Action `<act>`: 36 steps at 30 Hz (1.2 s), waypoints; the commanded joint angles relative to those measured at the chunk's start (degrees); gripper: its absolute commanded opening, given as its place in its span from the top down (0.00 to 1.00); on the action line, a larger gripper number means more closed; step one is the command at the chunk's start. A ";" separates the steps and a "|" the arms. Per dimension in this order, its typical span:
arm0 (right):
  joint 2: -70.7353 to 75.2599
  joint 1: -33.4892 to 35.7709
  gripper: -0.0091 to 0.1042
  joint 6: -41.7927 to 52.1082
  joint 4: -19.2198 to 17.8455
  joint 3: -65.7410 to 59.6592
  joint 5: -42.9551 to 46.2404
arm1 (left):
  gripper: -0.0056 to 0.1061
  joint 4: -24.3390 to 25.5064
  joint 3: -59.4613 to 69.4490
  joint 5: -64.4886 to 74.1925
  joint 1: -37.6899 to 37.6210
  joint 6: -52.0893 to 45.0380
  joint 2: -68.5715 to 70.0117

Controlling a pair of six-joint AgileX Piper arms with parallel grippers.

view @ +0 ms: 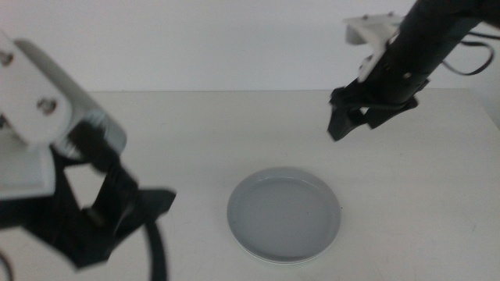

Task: Stack the three bowls on top of each other.

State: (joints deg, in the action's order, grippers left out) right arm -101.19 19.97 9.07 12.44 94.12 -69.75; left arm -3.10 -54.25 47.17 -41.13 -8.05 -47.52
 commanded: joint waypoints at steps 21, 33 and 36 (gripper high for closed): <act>40.55 -24.24 0.40 2.23 3.08 -28.52 24.10 | 0.01 -7.05 -5.90 -11.21 35.18 -3.53 -8.05; 70.19 -24.24 0.47 14.56 2.01 -56.02 41.38 | 0.01 -6.66 23.81 -35.86 35.12 -3.37 12.64; 75.99 -24.24 0.47 14.66 2.13 -60.30 45.26 | 0.01 -6.66 27.93 -37.69 35.12 -3.42 16.58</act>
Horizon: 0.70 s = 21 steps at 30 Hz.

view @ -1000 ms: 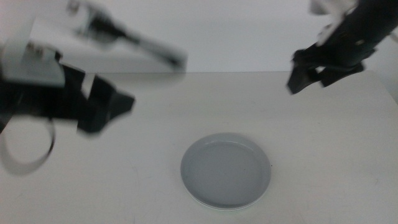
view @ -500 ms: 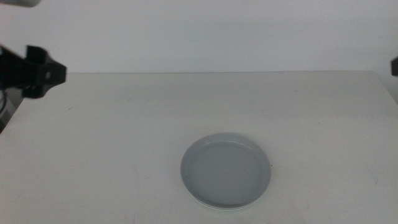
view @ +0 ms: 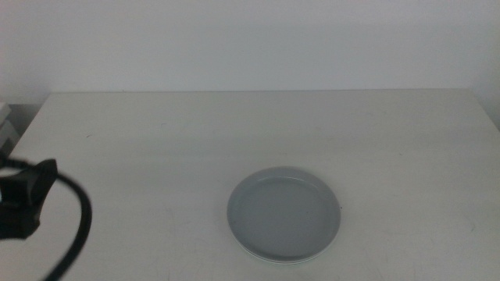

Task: Stack the three bowls on top of each other.

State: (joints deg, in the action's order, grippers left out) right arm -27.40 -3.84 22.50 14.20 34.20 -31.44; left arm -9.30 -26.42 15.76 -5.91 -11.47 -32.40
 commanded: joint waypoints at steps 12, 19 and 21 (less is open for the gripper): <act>7.83 -0.43 0.47 0.99 0.28 -6.22 13.03 | 0.01 -0.45 1.44 -7.67 -0.10 0.00 5.35; 8.47 -0.43 0.47 0.99 -0.32 -6.69 13.23 | 0.01 -0.45 6.08 -7.61 -0.10 0.00 12.02; 10.45 -0.43 0.47 0.99 -1.06 -8.14 13.80 | 0.01 -0.45 8.88 -7.88 -0.10 0.00 14.82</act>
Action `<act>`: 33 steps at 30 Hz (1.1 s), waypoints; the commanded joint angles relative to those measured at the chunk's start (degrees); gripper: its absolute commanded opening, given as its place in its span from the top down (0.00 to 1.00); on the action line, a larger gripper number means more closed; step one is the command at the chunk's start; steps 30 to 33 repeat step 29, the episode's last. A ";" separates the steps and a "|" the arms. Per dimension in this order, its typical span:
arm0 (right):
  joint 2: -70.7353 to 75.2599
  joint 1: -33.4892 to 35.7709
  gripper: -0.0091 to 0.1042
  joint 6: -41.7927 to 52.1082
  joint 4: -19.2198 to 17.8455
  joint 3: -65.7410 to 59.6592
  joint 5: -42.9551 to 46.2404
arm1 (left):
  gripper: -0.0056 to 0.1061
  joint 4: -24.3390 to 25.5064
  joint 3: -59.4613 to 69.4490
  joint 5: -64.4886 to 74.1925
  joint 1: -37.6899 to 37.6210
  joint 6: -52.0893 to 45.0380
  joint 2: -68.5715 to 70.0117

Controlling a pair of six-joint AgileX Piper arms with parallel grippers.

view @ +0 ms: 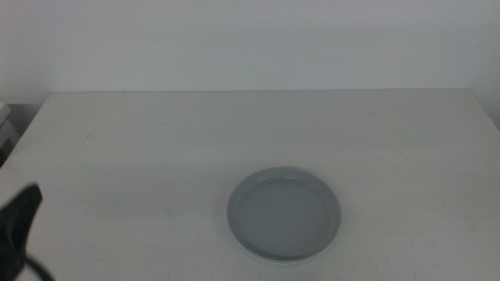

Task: Stack the three bowls on top of each other.

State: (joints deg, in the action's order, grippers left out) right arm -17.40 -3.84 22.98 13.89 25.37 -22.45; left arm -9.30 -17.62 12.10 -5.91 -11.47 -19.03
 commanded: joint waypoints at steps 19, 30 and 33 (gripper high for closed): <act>19.52 -0.49 0.47 0.51 -2.09 -26.68 9.43 | 0.01 -0.69 19.10 -12.89 -0.05 0.00 20.63; 19.52 -0.44 0.47 0.51 -2.63 -26.62 10.11 | 0.01 -0.68 19.15 -12.70 -0.11 0.00 20.66; 19.52 -0.44 0.47 0.51 -2.63 -26.62 10.11 | 0.01 -0.68 19.15 -12.70 -0.11 0.00 20.66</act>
